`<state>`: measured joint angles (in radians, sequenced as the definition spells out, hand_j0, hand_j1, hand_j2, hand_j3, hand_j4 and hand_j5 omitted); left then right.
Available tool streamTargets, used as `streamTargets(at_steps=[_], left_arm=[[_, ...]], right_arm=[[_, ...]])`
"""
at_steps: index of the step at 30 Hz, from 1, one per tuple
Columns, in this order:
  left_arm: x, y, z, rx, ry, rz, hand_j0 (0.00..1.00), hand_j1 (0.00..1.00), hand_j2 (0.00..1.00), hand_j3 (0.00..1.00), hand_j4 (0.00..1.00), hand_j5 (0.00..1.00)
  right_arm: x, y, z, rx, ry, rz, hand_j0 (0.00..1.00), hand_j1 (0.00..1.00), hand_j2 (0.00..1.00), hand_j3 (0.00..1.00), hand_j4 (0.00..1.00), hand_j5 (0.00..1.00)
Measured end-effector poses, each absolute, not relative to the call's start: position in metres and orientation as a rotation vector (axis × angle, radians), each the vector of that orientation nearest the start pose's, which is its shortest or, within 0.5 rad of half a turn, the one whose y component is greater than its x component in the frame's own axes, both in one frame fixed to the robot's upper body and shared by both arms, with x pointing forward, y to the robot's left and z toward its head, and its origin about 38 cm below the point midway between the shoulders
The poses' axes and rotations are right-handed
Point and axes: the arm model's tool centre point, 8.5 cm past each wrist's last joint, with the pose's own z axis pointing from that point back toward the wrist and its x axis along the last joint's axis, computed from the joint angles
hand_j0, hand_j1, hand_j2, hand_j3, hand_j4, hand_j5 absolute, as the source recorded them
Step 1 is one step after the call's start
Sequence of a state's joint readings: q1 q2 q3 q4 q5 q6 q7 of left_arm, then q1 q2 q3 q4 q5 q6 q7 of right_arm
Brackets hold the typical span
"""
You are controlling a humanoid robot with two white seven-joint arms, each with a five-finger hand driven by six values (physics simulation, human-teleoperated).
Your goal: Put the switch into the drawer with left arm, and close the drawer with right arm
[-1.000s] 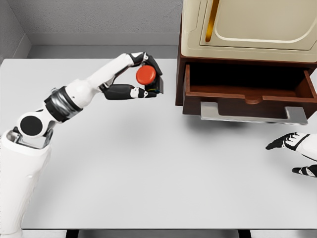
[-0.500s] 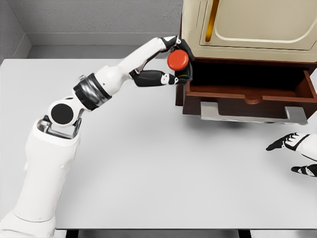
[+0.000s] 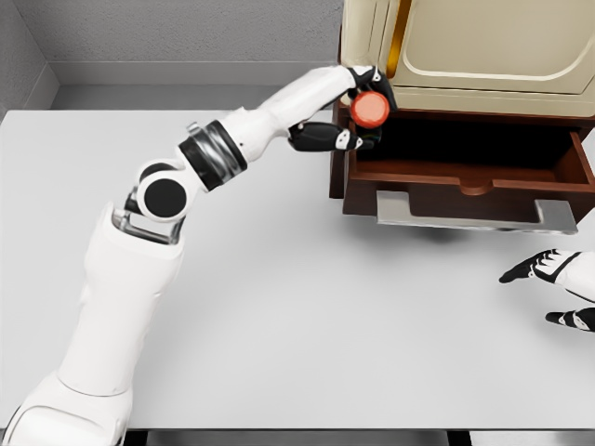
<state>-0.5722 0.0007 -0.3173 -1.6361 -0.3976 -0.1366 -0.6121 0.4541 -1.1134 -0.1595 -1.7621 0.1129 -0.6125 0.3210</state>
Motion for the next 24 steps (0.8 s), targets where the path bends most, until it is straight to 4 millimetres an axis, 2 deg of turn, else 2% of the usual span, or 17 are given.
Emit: streamTargets(at_steps=[11,24], left_arm=[[0.431,0.048,0.285,0.163,-1.948,-1.522,0.30,0.30,0.30,0.30,0.30,0.30],[0.422,0.019,0.304,0.335,-1.955,-1.701,0.30,0.30,0.30,0.30,0.30,0.30]], right_arm=[[0.269,-0.424,0.192,-0.287,-1.404,1.687,0.79,0.79,0.79,0.79,0.79,0.79],[0.269,-0.424,0.192,-0.288,-1.404,1.687,0.79,0.79,0.79,0.79,0.79,0.79]])
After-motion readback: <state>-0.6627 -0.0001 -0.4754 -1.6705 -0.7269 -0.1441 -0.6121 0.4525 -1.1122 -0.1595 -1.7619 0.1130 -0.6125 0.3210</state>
